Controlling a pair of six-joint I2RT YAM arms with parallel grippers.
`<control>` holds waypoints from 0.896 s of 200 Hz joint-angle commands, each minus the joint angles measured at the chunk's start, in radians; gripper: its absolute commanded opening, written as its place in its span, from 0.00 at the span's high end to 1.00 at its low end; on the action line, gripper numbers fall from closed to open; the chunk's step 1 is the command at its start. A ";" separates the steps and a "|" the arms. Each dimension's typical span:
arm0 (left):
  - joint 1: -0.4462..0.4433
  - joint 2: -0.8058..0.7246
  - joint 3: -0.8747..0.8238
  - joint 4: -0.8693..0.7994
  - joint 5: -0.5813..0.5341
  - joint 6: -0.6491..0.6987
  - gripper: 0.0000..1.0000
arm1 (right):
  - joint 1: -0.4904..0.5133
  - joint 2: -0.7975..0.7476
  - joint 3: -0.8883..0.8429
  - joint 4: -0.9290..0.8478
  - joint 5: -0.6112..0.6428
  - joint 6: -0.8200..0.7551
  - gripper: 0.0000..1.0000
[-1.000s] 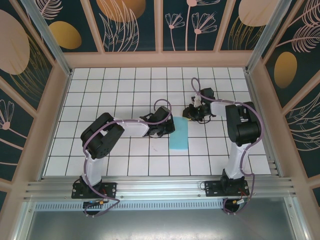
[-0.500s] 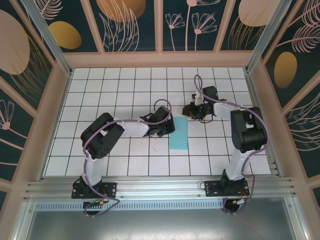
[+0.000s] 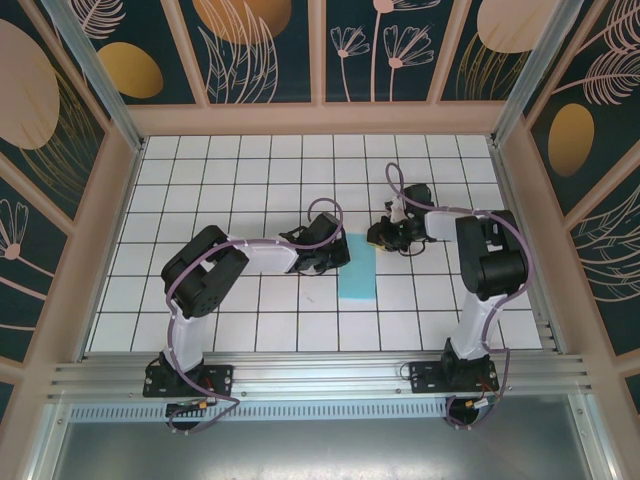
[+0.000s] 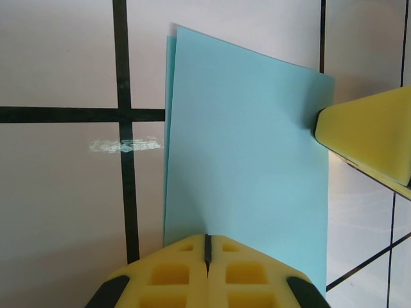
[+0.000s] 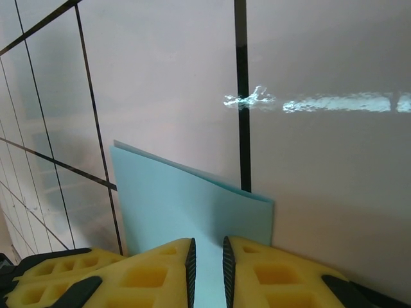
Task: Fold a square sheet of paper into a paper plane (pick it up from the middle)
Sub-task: Fold the square sheet of paper in half at the center of the table.
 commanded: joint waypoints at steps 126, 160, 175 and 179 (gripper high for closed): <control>-0.006 0.045 -0.041 -0.116 -0.003 0.022 1.00 | 0.019 -0.121 -0.190 0.065 -0.056 0.031 0.79; -0.006 0.046 -0.042 -0.112 0.000 0.022 1.00 | 0.019 -0.137 -0.199 0.033 -0.018 0.014 0.79; -0.005 0.045 -0.042 -0.114 -0.002 0.019 1.00 | 0.022 -0.184 -0.210 0.025 -0.026 0.014 0.79; -0.005 0.044 -0.043 -0.114 -0.003 0.020 1.00 | 0.022 -0.199 -0.215 0.023 -0.026 0.013 0.79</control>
